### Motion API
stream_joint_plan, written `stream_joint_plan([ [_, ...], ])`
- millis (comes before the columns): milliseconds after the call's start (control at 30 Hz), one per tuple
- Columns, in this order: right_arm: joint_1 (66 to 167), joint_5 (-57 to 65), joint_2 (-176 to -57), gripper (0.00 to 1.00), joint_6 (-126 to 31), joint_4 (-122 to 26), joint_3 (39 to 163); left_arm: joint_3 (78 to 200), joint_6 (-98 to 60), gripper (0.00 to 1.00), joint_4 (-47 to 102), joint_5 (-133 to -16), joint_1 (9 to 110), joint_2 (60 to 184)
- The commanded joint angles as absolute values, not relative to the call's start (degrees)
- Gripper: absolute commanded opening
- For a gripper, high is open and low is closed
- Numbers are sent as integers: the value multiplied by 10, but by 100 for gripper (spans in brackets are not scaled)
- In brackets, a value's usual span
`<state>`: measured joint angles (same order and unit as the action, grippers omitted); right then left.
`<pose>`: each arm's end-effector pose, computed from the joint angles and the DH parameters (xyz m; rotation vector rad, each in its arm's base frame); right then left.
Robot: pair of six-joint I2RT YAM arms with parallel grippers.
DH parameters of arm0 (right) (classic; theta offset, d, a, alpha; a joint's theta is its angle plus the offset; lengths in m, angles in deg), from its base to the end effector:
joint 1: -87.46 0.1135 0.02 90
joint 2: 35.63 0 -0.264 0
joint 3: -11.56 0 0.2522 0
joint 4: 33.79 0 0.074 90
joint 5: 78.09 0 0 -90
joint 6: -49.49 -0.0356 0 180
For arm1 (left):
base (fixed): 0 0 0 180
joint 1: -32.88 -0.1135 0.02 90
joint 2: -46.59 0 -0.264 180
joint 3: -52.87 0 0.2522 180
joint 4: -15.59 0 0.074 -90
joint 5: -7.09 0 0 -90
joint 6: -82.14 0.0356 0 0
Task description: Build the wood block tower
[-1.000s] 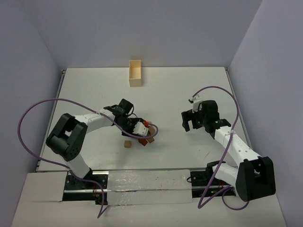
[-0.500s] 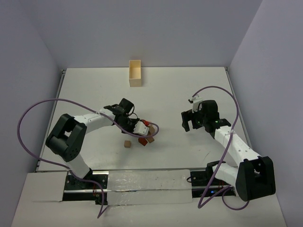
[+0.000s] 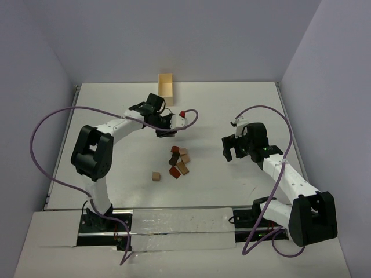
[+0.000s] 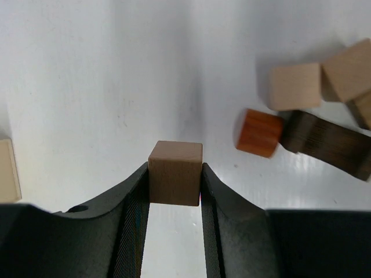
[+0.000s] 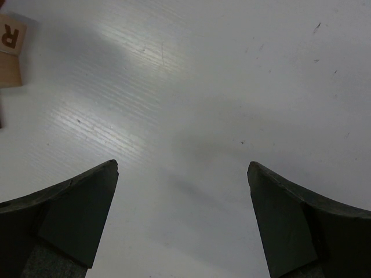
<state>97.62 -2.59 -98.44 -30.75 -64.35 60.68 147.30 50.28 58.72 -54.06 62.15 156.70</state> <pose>0.2170 0.0480 0.2130 -0.5258 2.2715 0.2996 0.3476 -0.2145 0.2033 1.8285 1.6573 -0.4419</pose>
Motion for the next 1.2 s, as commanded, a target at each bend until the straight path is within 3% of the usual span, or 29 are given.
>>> stream_joint_plan([
  [0, 980, -27, -982, 100, -303, -645, 633, 1530, 470, 4, 581, -500, 627, 1622],
  [300, 980, -28, -985, 100, -303, -646, 635, 1489, 489, 4, 583, -513, 659, 1624],
  [1167, 980, -35, -973, 100, -304, -649, 634, 1220, 413, 4, 533, -517, 748, 1422],
])
